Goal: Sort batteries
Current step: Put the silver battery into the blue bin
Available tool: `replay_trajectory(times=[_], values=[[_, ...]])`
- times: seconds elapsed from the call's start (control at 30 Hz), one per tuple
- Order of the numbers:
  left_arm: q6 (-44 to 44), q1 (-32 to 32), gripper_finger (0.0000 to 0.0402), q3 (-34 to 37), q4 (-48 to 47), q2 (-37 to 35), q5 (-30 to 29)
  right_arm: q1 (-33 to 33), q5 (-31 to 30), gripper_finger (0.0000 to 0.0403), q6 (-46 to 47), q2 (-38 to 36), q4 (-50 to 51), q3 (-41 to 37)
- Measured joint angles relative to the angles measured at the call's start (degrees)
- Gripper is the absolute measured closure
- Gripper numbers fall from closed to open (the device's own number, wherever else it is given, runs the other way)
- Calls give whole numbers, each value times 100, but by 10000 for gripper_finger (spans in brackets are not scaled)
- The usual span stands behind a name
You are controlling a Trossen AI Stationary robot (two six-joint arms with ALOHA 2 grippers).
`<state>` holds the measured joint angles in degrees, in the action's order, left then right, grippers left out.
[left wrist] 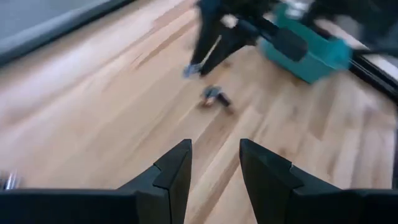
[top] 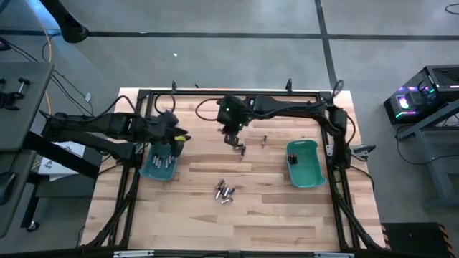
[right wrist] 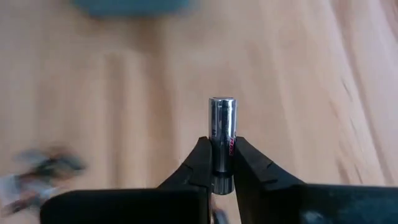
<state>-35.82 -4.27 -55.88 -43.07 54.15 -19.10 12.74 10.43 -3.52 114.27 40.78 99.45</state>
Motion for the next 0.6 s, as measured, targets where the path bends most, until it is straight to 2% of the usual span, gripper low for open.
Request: replay_trajectory(times=[0.1,0.2,0.43,0.6], values=[[1027,-17,268,0,595,25,107,-220,365,383,-445,-314,-160,198],[1716,-10,252,0,1156,65,116,-427,345,383,-691,-551,-221,427],[2453,65,188,0,2106,311,216,-755,287,383,-536,-558,-605,745],[2695,59,178,0,2345,560,444,-840,225,383,-402,-558,-797,741]])
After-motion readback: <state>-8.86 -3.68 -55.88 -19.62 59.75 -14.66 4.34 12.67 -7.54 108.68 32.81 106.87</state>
